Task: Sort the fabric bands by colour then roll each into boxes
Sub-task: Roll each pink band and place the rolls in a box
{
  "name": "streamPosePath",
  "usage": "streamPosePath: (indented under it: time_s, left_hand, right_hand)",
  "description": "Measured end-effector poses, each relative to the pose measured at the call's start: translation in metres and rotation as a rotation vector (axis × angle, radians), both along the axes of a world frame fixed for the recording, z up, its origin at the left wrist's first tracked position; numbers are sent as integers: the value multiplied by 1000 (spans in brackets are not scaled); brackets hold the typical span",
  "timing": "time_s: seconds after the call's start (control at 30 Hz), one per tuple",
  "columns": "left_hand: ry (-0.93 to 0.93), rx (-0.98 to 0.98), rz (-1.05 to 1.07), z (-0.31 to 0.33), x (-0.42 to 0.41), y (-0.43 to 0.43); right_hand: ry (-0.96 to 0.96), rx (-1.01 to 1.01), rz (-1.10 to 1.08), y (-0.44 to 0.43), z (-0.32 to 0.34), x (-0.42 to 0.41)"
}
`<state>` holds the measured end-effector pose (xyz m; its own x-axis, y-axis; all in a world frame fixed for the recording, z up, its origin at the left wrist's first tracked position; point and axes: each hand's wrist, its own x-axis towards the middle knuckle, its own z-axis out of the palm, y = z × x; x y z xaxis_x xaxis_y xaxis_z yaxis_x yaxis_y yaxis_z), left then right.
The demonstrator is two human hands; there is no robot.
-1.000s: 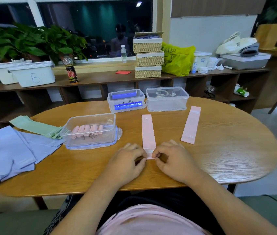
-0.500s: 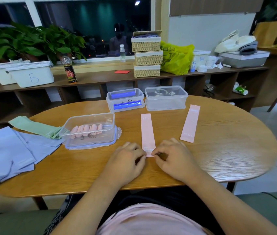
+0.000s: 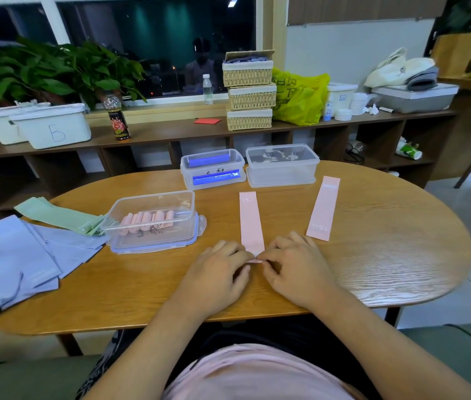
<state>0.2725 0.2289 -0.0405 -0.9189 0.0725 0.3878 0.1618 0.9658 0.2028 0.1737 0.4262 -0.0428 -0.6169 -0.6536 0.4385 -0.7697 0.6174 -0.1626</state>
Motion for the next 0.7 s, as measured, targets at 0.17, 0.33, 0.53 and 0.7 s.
streamPosePath:
  time_s: [0.17, 0.33, 0.53, 0.7]
  left_hand:
    - [-20, 12, 22, -3, -3, -2]
    - [-26, 19, 43, -3, -4, -3]
    - [-82, -7, 90, -2, -7, -2]
    - [-77, 83, 134, -1, -9, -3]
  right_hand:
    - [-6, -28, -6, 0, -1, 1]
    - [-42, -85, 76, 1, -1, 1]
    - [-85, -18, 87, -1, 0, -1]
    - [-98, -10, 72, -5, 1, -4]
